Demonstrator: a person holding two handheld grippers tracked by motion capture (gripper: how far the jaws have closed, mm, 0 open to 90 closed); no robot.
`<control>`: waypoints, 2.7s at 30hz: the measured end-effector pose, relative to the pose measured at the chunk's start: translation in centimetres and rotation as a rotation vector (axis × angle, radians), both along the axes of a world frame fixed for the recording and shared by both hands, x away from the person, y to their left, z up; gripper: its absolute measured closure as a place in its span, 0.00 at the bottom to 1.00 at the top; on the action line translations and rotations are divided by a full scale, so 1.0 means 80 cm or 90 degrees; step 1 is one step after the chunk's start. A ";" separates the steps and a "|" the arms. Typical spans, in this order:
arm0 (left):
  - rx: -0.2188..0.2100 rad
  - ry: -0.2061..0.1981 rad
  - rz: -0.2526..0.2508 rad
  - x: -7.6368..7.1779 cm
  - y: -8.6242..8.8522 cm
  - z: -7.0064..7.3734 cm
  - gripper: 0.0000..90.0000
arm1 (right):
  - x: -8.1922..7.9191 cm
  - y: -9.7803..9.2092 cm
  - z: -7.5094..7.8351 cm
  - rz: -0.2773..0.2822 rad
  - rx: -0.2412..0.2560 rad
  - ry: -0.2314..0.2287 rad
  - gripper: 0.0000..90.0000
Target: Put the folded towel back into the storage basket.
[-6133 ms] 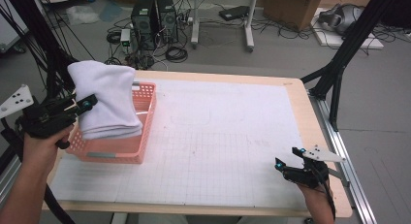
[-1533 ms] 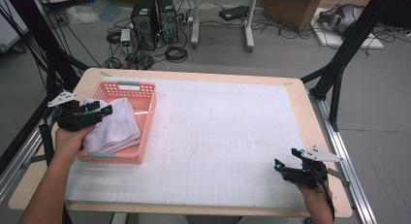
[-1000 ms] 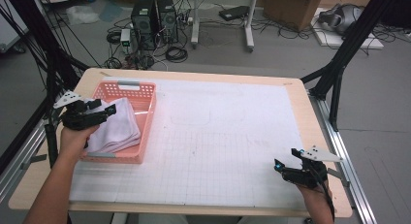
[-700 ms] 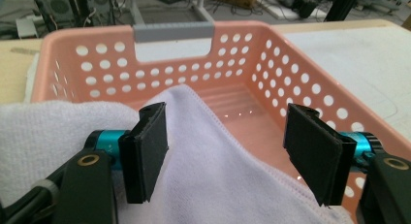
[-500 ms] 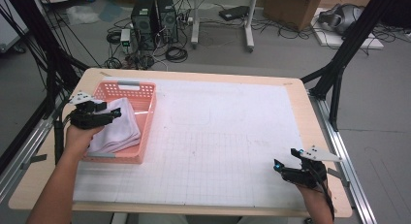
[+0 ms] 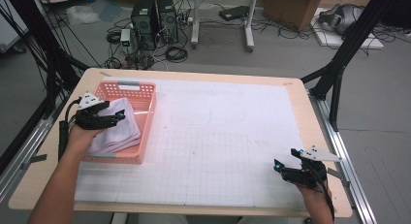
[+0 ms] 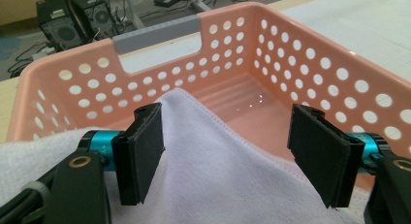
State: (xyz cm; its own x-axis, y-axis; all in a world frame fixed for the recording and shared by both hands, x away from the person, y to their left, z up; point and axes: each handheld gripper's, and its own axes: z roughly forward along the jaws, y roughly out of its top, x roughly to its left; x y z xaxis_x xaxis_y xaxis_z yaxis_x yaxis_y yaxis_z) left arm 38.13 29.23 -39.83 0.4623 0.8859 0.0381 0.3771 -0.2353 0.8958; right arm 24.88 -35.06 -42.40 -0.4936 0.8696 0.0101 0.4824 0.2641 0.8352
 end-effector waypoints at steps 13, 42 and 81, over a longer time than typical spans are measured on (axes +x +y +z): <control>0.032 0.092 0.021 0.011 -0.006 -0.012 0.38 | 0.000 0.001 0.000 0.002 -0.002 -0.002 0.23; 0.069 0.181 -0.163 0.019 -0.045 -0.031 0.53 | 0.001 0.003 0.000 0.005 -0.004 0.000 0.23; -0.168 -0.030 0.053 -0.010 0.010 0.029 0.29 | -0.001 -0.001 0.001 0.002 0.005 -0.001 0.23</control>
